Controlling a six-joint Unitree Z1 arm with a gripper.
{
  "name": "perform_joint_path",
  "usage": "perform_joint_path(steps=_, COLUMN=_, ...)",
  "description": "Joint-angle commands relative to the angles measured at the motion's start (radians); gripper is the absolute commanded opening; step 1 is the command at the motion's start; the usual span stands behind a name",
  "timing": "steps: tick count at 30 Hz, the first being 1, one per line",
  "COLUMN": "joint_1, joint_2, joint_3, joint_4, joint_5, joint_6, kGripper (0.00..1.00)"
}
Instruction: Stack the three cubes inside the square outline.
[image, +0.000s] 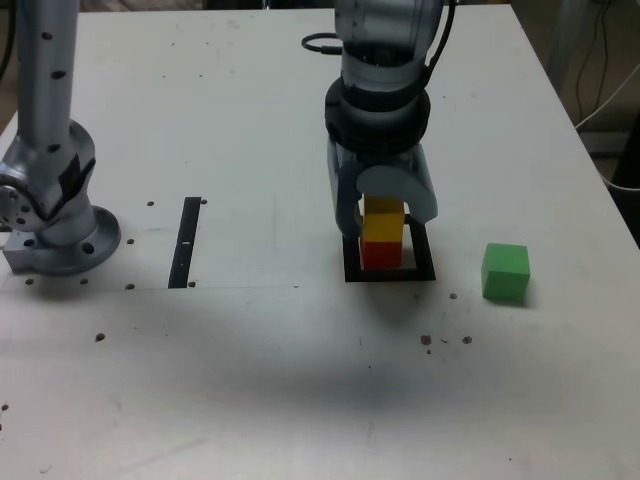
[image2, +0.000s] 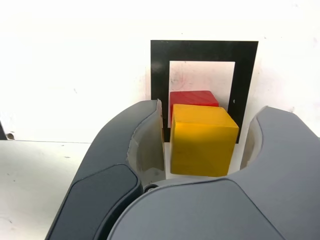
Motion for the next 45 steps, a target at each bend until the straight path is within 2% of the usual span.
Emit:
perform_joint_path(steps=1, joint_1=0.002, joint_2=-0.016, joint_3=0.001, joint_4=0.009, joint_5=0.003, joint_6=-0.001, kGripper=0.99)
perform_joint_path(steps=8, joint_1=0.002, joint_2=-0.052, joint_3=-0.009, joint_4=0.05, joint_5=0.008, joint_6=-0.002, kGripper=0.99)
perform_joint_path(steps=15, joint_1=-0.006, joint_2=-0.085, joint_3=-0.078, joint_4=0.174, joint_5=0.011, joint_6=-0.001, kGripper=0.99)
perform_joint_path(steps=22, joint_1=-0.052, joint_2=-0.056, joint_3=-0.238, joint_4=0.291, joint_5=0.016, joint_6=0.024, kGripper=0.99)
perform_joint_path(steps=29, joint_1=-0.142, joint_2=0.038, joint_3=-0.471, joint_4=0.398, joint_5=0.038, joint_6=0.028, kGripper=0.99)
perform_joint_path(steps=35, joint_1=-0.17, joint_2=0.18, joint_3=-0.649, joint_4=0.458, joint_5=0.002, joint_6=0.071, kGripper=0.99)
perform_joint_path(steps=39, joint_1=-0.165, joint_2=0.258, joint_3=-0.702, joint_4=0.461, joint_5=-0.007, joint_6=0.109, kGripper=0.99)
perform_joint_path(steps=45, joint_1=-0.111, joint_2=0.315, joint_3=-0.704, joint_4=0.445, joint_5=0.003, joint_6=0.154, kGripper=1.0)
